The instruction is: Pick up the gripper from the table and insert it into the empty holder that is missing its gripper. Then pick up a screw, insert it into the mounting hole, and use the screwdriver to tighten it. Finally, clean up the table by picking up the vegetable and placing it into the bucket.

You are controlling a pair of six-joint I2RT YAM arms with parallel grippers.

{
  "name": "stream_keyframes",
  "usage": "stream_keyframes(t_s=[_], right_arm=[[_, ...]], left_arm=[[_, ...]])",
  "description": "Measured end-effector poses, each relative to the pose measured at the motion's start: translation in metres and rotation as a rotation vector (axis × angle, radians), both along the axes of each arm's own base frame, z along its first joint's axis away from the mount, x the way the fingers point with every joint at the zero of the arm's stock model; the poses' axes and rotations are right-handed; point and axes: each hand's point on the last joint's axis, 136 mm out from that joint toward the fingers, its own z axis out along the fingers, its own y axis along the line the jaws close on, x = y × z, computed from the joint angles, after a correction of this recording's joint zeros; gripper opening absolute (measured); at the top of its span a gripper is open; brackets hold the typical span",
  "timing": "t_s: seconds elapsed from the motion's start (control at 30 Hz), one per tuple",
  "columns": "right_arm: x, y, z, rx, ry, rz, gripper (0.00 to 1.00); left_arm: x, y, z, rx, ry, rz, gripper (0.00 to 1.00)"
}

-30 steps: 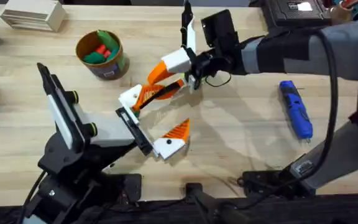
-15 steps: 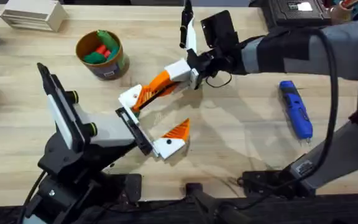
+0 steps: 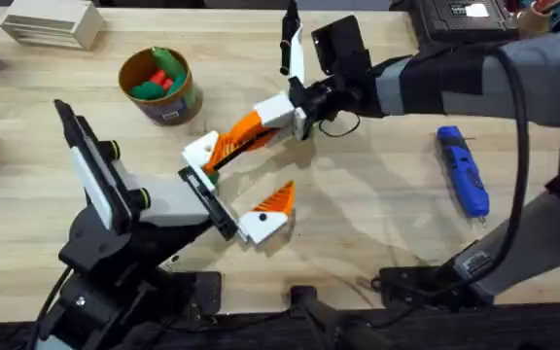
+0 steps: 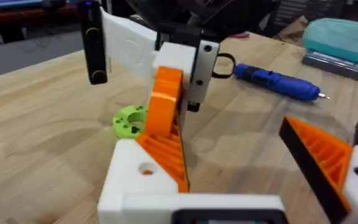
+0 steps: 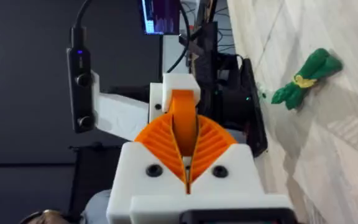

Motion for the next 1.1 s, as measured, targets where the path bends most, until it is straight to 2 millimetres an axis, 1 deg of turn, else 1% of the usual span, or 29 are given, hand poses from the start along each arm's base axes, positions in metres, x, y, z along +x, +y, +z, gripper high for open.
stream_keyframes(t_s=[0.3, 0.8, 0.87, 0.93, 1.03, 1.1], right_arm=[[0.012, 0.019, 0.003, -0.015, -0.083, -0.052, 0.016], [0.013, 0.022, 0.002, -0.046, -0.046, -0.071, 0.019], [0.013, 0.022, 0.001, -0.049, -0.041, -0.070, 0.099], [0.013, 0.024, 0.000, -0.053, -0.044, -0.074, 0.202], [0.010, 0.028, -0.001, -0.061, -0.051, -0.073, 0.295], [0.011, 0.028, -0.002, -0.066, -0.051, -0.080, 0.385]], left_arm=[[0.012, 0.010, -0.001, -0.001, 0.006, 0.084, 0.987], [0.014, 0.012, -0.001, -0.004, 0.012, 0.100, 0.987], [0.014, 0.012, -0.001, -0.003, 0.011, 0.100, 0.988], [0.011, 0.010, -0.001, -0.003, 0.009, 0.083, 0.987], [0.008, 0.007, 0.000, -0.003, 0.005, 0.059, 0.987], [0.008, 0.007, 0.000, 0.000, 0.001, 0.057, 0.987]])
